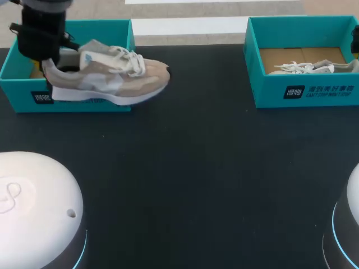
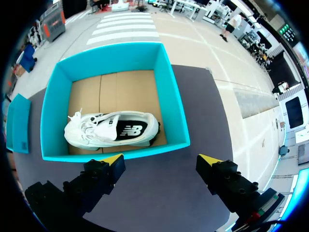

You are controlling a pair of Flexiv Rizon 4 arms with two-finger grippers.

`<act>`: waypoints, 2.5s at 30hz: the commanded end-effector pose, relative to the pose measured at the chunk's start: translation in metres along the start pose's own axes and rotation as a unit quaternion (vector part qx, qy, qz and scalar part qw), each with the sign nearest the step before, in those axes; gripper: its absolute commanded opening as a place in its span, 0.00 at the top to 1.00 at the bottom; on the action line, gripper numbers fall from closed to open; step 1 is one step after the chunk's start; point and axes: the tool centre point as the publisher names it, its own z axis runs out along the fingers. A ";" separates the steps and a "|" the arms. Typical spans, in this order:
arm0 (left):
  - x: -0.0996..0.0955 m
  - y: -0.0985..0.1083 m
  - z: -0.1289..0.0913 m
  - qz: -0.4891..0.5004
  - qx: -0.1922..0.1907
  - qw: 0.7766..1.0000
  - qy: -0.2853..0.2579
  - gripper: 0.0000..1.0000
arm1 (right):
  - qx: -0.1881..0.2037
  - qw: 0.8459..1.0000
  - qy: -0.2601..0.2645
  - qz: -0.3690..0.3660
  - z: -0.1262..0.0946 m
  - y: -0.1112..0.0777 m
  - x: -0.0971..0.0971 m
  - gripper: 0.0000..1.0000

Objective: Take the shoe out of the shoebox, open the shoe tongue, remove and reinsert the insole, then place the shoe into the shoebox

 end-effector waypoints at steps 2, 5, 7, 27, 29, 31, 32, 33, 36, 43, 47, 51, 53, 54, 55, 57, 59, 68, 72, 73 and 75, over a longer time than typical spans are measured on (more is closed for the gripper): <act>-0.021 -0.022 -0.009 -0.009 -0.035 0.999 0.015 1.00 | -0.001 1.000 0.000 0.001 0.000 0.000 0.000 0.00; -0.039 -0.034 -0.014 -0.009 -0.033 0.999 0.011 1.00 | -0.001 1.000 0.000 0.001 0.000 0.000 0.000 0.00; -0.050 -0.044 -0.018 -0.006 -0.031 1.000 0.002 1.00 | -0.001 1.000 0.000 0.001 0.000 0.000 0.000 0.00; -0.152 -0.099 -0.050 -0.003 -0.023 0.999 -0.048 1.00 | -0.001 1.000 0.000 0.001 0.000 0.000 0.000 0.00; -0.157 -0.100 -0.050 -0.003 -0.026 0.999 -0.046 1.00 | -0.001 1.000 0.000 0.001 0.000 0.000 0.000 0.00; -0.157 -0.100 -0.050 -0.003 -0.026 0.999 -0.046 1.00 | -0.001 1.000 0.000 0.001 0.000 0.000 0.000 0.00; -0.157 -0.100 -0.050 -0.003 -0.026 0.999 -0.046 1.00 | -0.001 1.000 0.000 0.001 0.000 0.000 0.000 0.00; -0.157 -0.100 -0.050 -0.003 -0.026 0.999 -0.046 1.00 | -0.001 1.000 0.000 0.001 0.000 0.000 0.000 0.00; -0.157 -0.100 -0.050 -0.003 -0.026 0.999 -0.046 1.00 | -0.001 1.000 0.000 0.001 0.000 0.000 0.000 0.00; -0.157 -0.100 -0.050 -0.003 -0.026 0.999 -0.046 1.00 | -0.001 1.000 0.000 0.001 0.000 0.000 0.000 0.00; -0.165 -0.096 -0.030 -0.032 -0.006 0.999 -0.030 1.00 | -0.001 1.000 0.000 0.001 0.000 0.000 0.000 0.00; -0.182 -0.096 -0.026 -0.040 0.009 0.998 -0.040 1.00 | -0.001 1.000 0.000 0.001 0.000 0.000 0.000 0.00; -0.190 -0.094 -0.026 -0.041 0.011 0.998 -0.041 1.00 | -0.001 1.000 0.000 0.001 0.000 0.000 0.000 0.00; -0.195 -0.093 -0.026 -0.037 0.020 0.998 -0.046 1.00 | -0.001 1.000 0.000 0.001 0.000 0.000 0.000 0.00; -0.199 -0.092 -0.026 -0.035 0.021 0.998 -0.046 1.00 | -0.001 1.000 0.000 0.001 0.000 0.000 0.000 0.00; -0.208 -0.092 -0.026 -0.034 0.022 0.998 -0.047 1.00 | -0.001 1.000 0.000 0.001 0.000 0.000 0.000 0.00; -0.219 -0.093 -0.024 -0.029 0.023 0.998 -0.048 1.00 | -0.001 1.000 0.000 0.001 0.000 0.000 0.000 0.00; -0.251 -0.112 -0.011 -0.011 0.025 0.999 -0.045 1.00 | -0.001 1.000 0.000 0.001 0.000 0.000 0.000 0.00; -0.261 -0.118 -0.001 -0.003 0.029 0.999 -0.043 1.00 | -0.001 1.000 0.000 0.001 0.000 0.000 0.000 0.00; -0.263 -0.120 0.001 -0.003 0.029 0.999 -0.043 1.00 | -0.001 1.000 0.000 0.001 0.000 0.000 0.000 0.00; -0.267 -0.122 0.007 0.004 0.025 0.999 -0.046 1.00 | -0.001 1.000 0.000 0.001 0.000 0.000 0.000 0.00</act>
